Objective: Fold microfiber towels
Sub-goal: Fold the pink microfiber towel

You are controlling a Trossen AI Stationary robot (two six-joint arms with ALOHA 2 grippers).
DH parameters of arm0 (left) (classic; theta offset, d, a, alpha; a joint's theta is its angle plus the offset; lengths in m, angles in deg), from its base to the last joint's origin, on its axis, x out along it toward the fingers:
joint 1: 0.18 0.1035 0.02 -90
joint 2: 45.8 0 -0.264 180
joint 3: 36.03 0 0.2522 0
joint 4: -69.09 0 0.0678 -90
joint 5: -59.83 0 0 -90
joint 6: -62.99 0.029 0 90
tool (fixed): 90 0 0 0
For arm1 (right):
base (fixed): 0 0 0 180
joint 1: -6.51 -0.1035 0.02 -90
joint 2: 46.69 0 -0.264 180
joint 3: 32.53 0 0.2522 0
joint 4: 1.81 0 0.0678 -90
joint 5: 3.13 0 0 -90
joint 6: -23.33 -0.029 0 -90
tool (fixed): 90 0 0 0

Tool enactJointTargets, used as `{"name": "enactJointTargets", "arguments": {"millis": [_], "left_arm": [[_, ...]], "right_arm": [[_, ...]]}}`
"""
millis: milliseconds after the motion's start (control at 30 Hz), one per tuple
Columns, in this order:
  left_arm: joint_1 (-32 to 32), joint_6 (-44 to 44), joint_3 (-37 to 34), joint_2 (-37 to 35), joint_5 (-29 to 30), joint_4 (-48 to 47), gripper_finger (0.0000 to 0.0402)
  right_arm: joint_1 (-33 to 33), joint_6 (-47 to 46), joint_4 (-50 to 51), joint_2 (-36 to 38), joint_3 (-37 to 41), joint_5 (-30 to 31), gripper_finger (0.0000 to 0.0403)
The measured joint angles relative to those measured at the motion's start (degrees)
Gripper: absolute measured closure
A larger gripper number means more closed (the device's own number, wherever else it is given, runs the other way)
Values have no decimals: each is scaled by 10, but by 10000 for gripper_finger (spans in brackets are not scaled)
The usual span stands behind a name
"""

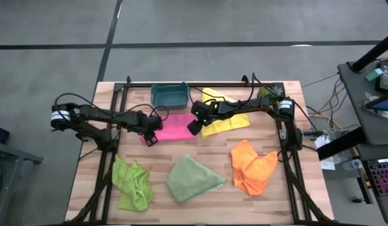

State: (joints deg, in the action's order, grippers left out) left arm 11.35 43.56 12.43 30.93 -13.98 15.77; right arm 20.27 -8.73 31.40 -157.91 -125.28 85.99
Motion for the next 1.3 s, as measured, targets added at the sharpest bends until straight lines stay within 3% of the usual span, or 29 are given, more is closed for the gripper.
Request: {"name": "enactJointTargets", "arguments": {"millis": [333,1300], "left_arm": [[0,-71,-27,-1,-21,4,242],[0,-72,-28,0,-19,11,242]], "right_arm": [[-8,-14,-40,0,2,1,206],[-8,-40,-96,0,40,26,206]]}}
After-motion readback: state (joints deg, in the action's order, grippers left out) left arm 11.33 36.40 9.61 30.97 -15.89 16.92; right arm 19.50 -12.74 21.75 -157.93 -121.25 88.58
